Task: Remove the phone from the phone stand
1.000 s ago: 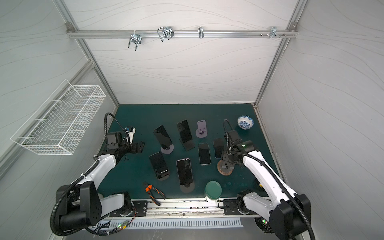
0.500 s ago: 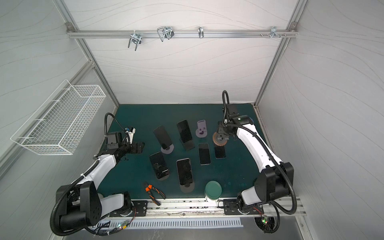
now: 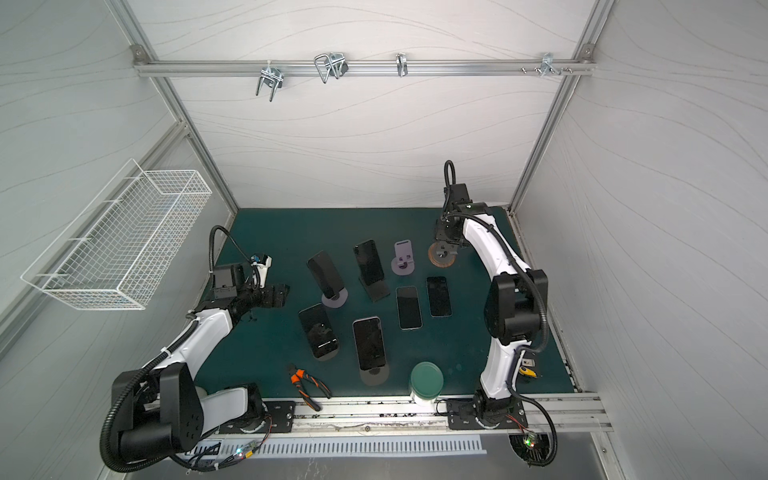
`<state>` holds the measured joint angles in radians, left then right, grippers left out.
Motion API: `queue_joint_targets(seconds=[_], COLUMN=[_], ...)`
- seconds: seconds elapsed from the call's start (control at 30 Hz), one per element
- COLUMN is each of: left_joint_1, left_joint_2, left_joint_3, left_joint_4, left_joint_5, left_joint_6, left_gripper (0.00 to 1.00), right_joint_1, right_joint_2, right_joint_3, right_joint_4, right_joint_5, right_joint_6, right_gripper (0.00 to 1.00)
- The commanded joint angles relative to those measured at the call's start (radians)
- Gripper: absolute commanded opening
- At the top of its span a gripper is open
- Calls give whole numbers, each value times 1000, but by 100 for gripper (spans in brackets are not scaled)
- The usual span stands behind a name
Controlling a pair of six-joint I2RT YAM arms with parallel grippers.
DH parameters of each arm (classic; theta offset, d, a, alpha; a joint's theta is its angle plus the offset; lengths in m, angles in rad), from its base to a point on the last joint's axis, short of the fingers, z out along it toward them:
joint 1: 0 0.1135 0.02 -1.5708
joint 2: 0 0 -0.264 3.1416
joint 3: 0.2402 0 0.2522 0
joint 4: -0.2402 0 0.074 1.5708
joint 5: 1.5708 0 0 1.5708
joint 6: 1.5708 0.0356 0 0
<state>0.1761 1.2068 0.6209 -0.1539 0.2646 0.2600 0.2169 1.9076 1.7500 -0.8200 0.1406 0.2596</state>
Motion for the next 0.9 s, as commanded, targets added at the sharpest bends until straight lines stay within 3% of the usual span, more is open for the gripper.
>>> queue_joint_targets(seconds=[0.0,0.4,0.87], left_joint_1=[2,-1,-3], left_joint_2=[-14,-20,-20], left_joint_3=[25,22,22], left_joint_4=[10,9,8], left_joint_5=[17,28,32], left_joint_6=[28,35,39], left_gripper=[99,99,98], right_joint_1=[-8,-9,-9], right_joint_2=[65,298,313], right_joint_3=[76,279,277], right_joint_4=[-13,-85,-86], right_joint_5=[-10,-19,-62], right_joint_6=[-26,-7,-14], right_gripper=[56,56,69])
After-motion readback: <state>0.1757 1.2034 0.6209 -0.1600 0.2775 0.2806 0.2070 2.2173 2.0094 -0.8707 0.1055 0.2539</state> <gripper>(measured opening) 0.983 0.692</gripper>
